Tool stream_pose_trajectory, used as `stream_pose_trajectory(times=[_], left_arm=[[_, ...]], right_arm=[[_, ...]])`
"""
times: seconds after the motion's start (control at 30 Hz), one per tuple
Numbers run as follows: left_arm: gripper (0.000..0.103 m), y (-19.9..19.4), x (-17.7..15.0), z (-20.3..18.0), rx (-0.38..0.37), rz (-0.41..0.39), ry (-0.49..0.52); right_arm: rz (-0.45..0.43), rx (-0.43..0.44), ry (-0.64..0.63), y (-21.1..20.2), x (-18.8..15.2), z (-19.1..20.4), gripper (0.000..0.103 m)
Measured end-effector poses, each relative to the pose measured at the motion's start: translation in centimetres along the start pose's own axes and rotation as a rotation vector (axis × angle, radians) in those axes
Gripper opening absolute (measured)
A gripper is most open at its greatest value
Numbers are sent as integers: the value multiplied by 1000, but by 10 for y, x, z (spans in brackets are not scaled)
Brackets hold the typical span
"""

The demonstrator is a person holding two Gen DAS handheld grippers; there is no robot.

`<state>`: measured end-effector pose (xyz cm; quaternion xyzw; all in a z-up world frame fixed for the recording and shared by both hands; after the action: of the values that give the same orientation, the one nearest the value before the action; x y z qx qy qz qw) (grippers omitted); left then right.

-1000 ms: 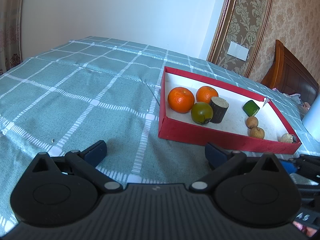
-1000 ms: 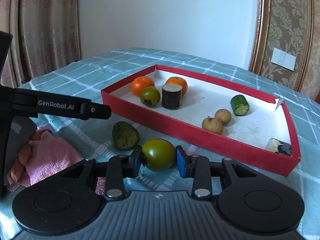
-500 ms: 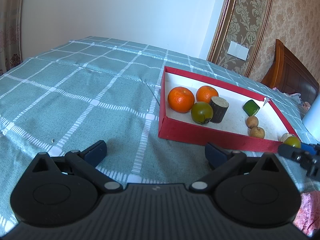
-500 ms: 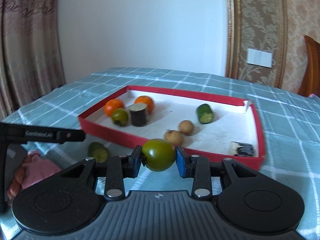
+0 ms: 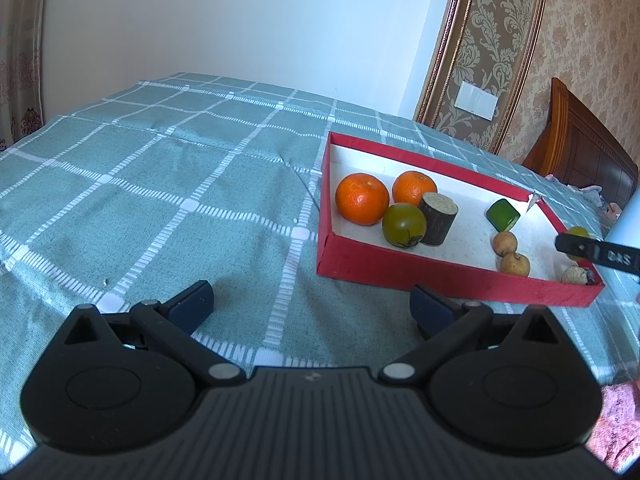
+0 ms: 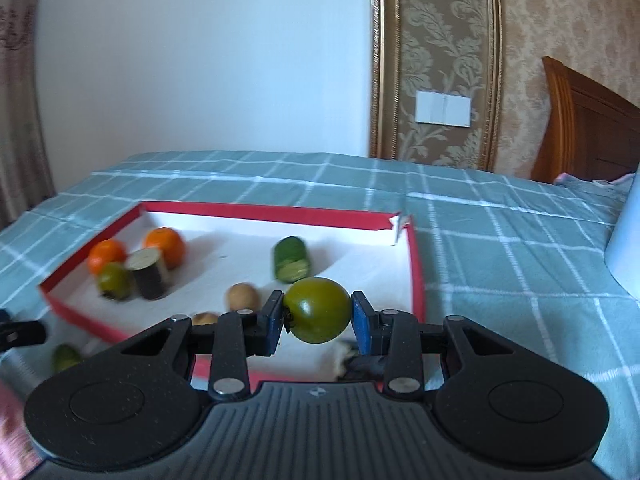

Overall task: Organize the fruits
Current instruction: 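Carry the green tomato into the tray and open the right gripper, then move the left gripper to the dark green avocado half and grasp it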

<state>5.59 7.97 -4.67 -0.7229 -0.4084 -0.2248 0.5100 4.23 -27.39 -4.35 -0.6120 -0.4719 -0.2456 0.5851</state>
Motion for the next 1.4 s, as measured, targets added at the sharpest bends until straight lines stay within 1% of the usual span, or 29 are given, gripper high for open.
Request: stream_pose_trajectory(times=[0.13, 0.3, 0.4, 0.57, 1.13, 1.3, 1.37, 1.4], left_arm=[[103, 0, 0, 0, 0, 0, 0], [103, 0, 0, 0, 0, 0, 0], [103, 0, 0, 0, 0, 0, 0], [103, 0, 0, 1, 0, 0, 1], [103, 0, 0, 0, 1, 0, 2], [103, 0, 0, 0, 2, 0, 2], [103, 0, 0, 0, 1, 0, 1], [103, 0, 0, 0, 1, 0, 1]], right_arm=[[29, -10, 21, 21, 5, -8, 35], [57, -43, 10, 43, 10, -7, 35], [79, -46, 25, 53, 9, -11, 35], [110, -58, 13, 65, 8, -10, 35], [105, -58, 11, 67, 7, -10, 35], [107, -46, 4, 63, 5, -8, 42], [104, -44, -2, 61, 5, -6, 52], [98, -45, -2, 58, 4, -5, 54]])
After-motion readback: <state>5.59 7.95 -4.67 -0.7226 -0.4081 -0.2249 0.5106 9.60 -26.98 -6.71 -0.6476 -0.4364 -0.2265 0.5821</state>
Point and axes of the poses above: each gripper's, at about its wrist camera, not at the fingertips, and y roughly the way its jaws point, z to its left, x to its top, the point moved 2 cm from there along y, roughly the way its jaws point, and after that the axes turned 12 degrees about -y, right-handed, at the moved point
